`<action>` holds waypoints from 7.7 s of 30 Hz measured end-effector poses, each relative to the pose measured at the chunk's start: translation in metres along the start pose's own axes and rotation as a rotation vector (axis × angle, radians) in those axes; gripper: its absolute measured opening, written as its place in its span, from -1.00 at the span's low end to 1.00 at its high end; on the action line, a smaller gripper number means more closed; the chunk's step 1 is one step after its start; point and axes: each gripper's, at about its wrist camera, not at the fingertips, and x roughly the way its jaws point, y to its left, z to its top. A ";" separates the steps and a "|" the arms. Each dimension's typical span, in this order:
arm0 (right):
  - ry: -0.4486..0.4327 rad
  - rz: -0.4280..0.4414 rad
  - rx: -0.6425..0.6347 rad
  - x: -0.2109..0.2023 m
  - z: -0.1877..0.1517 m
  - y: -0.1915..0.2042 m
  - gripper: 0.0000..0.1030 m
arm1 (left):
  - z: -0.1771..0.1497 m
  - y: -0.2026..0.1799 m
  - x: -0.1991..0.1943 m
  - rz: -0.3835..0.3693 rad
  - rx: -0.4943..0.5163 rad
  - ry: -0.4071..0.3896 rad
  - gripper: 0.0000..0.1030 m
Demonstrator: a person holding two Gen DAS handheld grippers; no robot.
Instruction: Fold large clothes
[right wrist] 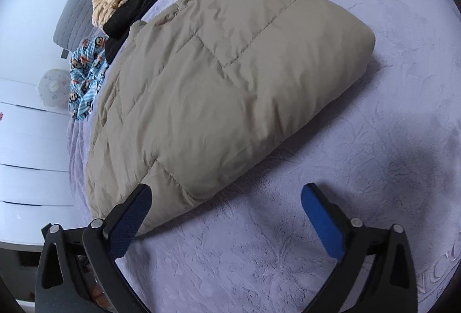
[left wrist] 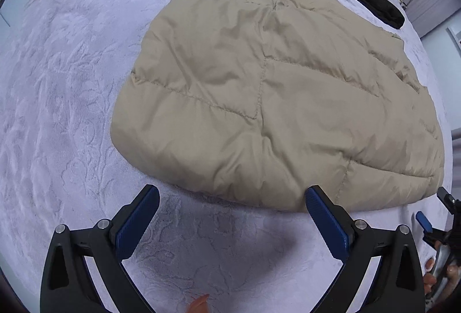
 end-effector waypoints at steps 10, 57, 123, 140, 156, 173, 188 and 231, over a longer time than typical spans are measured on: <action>0.033 0.182 0.132 0.017 0.006 -0.014 0.99 | -0.014 0.059 0.024 -0.172 -0.280 0.085 0.97; 0.130 0.359 0.197 -0.004 -0.036 -0.014 -0.56 | -0.050 0.032 -0.065 -0.276 0.017 -0.125 -0.61; 0.351 -0.153 -0.173 -0.009 -0.174 0.108 0.16 | -0.095 0.094 -0.100 0.063 0.080 0.026 0.99; 0.311 -0.174 -0.277 -0.004 -0.197 0.133 0.67 | -0.091 0.095 -0.094 0.117 0.157 0.018 0.99; 0.408 -0.153 -0.206 0.004 -0.213 0.121 0.67 | -0.063 0.129 -0.074 -0.190 0.091 0.103 0.99; 0.419 -0.168 -0.158 0.008 -0.212 0.115 0.67 | -0.027 0.120 -0.013 -0.468 0.149 0.248 0.98; 0.393 -0.165 -0.195 -0.008 -0.202 0.118 0.67 | -0.023 0.053 0.028 -0.533 0.292 0.365 0.06; 0.038 0.126 0.073 -0.084 -0.079 -0.027 -0.80 | -0.048 -0.295 -0.077 -0.711 0.631 0.371 0.39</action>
